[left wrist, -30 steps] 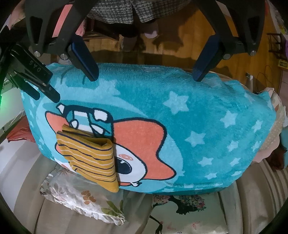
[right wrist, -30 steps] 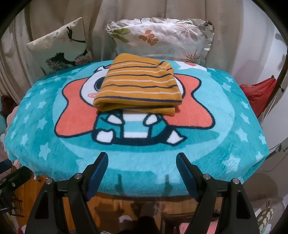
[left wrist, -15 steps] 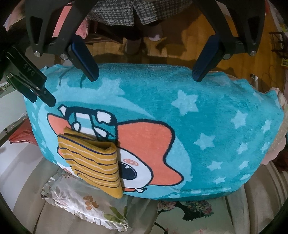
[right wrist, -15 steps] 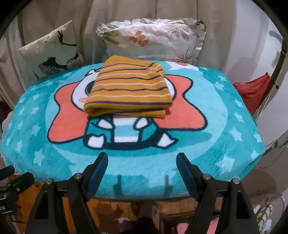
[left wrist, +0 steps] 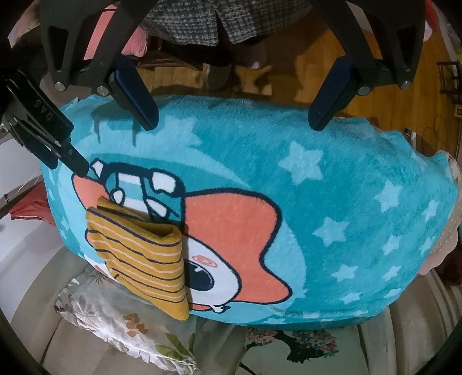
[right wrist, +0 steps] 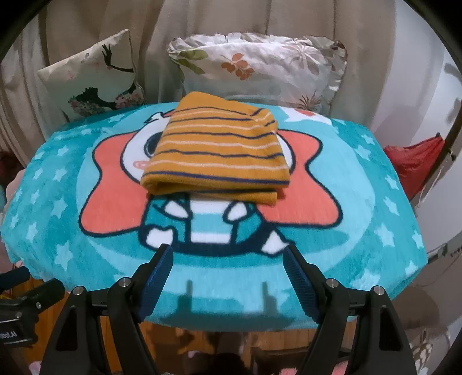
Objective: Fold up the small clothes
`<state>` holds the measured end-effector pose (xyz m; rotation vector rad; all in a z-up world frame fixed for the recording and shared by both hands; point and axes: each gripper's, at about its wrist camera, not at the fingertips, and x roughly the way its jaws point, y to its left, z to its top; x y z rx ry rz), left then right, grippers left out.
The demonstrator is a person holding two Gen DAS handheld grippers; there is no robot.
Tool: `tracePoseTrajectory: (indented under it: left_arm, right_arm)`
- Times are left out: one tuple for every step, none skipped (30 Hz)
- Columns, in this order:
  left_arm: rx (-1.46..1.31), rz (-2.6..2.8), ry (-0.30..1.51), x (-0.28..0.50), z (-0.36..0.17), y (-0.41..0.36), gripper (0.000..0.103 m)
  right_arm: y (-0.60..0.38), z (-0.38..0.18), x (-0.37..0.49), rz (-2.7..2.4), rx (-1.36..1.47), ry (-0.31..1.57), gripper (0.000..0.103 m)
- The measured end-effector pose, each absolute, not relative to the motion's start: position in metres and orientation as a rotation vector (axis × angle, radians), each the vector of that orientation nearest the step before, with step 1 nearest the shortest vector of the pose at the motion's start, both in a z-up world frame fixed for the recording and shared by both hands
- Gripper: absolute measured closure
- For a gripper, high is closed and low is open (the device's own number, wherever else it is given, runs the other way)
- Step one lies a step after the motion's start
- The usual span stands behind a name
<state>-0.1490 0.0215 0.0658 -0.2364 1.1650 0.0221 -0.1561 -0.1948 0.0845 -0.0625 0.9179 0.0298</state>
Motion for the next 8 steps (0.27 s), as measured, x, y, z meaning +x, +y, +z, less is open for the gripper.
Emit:
tracePoseTrajectory:
  left_arm:
    - [-0.234, 0.025, 1.163, -0.147, 0.067, 0.019, 0.0]
    - [-0.233, 0.027, 1.161, -0.145, 0.067, 0.017, 0.0]
    - [-0.231, 0.028, 1.16, -0.142, 0.068, 0.014, 0.0]
    - [-0.23, 0.025, 1.157, -0.14, 0.069, 0.011, 0.0]
    - [-0.229, 0.024, 1.156, -0.137, 0.07, 0.009, 0.0]
    - [-0.228, 0.025, 1.156, -0.135, 0.07, 0.007, 0.0]
    - [-0.23, 0.028, 1.156, -0.132, 0.07, 0.004, 0.0]
    - [-0.234, 0.032, 1.157, -0.128, 0.07, 0.002, 0.0]
  right_arm:
    - [-0.195, 0.085, -0.154, 0.034, -0.064, 0.916, 0.021]
    - [-0.196, 0.086, -0.152, 0.038, -0.064, 0.915, 0.021]
    - [-0.198, 0.086, -0.148, 0.044, -0.065, 0.914, 0.021]
    - [-0.199, 0.086, -0.145, 0.047, -0.064, 0.915, 0.021]
    - [-0.2, 0.086, -0.143, 0.051, -0.063, 0.915, 0.021]
    - [-0.201, 0.086, -0.139, 0.057, -0.061, 0.916, 0.021]
    - [-0.203, 0.086, -0.135, 0.064, -0.061, 0.917, 0.02]
    - [-0.205, 0.086, -0.132, 0.07, -0.061, 0.917, 0.02]
